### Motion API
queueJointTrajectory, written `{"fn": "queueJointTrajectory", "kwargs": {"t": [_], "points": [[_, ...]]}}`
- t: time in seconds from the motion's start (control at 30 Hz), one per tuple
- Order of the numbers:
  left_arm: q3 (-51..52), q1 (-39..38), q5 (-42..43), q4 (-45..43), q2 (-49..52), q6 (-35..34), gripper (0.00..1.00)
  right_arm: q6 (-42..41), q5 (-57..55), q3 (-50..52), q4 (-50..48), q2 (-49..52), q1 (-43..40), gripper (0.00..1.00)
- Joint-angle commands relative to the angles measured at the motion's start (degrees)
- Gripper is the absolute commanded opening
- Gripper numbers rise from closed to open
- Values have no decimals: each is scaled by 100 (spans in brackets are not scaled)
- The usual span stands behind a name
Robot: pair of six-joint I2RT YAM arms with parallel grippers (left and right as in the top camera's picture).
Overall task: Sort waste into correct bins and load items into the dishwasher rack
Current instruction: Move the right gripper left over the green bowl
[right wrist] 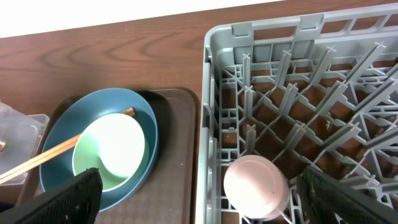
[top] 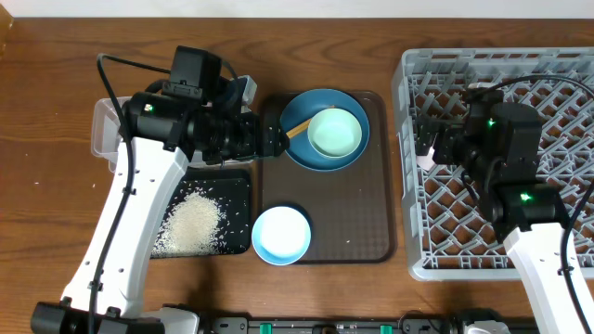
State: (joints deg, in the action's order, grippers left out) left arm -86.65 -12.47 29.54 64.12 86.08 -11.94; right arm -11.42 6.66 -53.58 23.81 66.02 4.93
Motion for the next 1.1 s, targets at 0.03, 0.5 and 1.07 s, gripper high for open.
{"fn": "queueJointTrajectory", "kwargs": {"t": [0.03,0.5,1.07], "points": [[31,20,-70,11,7,50,98,79,24,-96,44,-7,-37,99],[31,20,-70,11,7,50,98,79,24,-96,345,-4,-37,99],[31,20,-70,11,7,50,98,74,636,-96,437,-4,-35,99]]}}
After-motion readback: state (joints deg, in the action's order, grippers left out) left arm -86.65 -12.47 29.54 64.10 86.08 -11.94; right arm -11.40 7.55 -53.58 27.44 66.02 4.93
